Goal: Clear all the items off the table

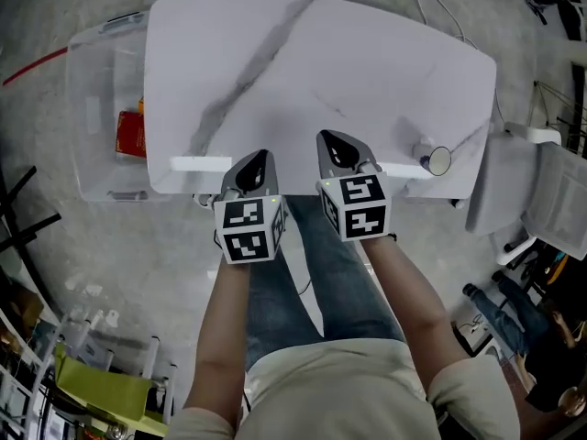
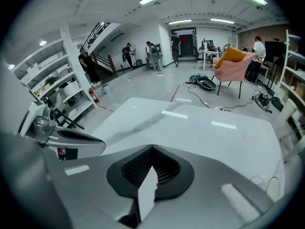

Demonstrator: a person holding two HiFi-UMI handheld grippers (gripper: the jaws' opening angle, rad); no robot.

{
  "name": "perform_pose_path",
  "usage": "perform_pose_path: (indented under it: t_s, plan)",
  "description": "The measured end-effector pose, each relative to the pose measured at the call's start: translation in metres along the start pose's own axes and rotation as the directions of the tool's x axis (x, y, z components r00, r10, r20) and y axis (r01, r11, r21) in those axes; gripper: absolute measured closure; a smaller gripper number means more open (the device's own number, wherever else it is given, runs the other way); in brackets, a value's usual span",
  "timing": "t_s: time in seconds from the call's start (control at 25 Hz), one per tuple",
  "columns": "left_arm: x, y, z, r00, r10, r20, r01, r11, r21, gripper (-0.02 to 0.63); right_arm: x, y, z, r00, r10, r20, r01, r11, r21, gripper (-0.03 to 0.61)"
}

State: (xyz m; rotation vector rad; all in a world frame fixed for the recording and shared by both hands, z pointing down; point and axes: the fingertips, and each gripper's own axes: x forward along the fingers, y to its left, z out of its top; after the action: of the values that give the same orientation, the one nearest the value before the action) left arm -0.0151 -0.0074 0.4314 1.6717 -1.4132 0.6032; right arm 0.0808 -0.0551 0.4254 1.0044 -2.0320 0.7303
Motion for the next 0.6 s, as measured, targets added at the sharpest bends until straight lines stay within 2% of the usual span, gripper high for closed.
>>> perform_pose_path:
  t_s: [0.32,0.6]
  plan:
    - [0.039,-0.07,0.012,0.996,-0.076,-0.039,0.079,0.993,0.084,0.604,-0.027,-0.077,-0.03,0.996,-0.086,-0.021,0.088,0.99,0.109,0.581]
    - [0.07,-0.128,0.018,0.988,-0.134,-0.079,0.146,0.976,0.162,0.604,-0.056,-0.143,-0.059,0.984,-0.177,-0.016,0.176,0.955,0.241,0.581]
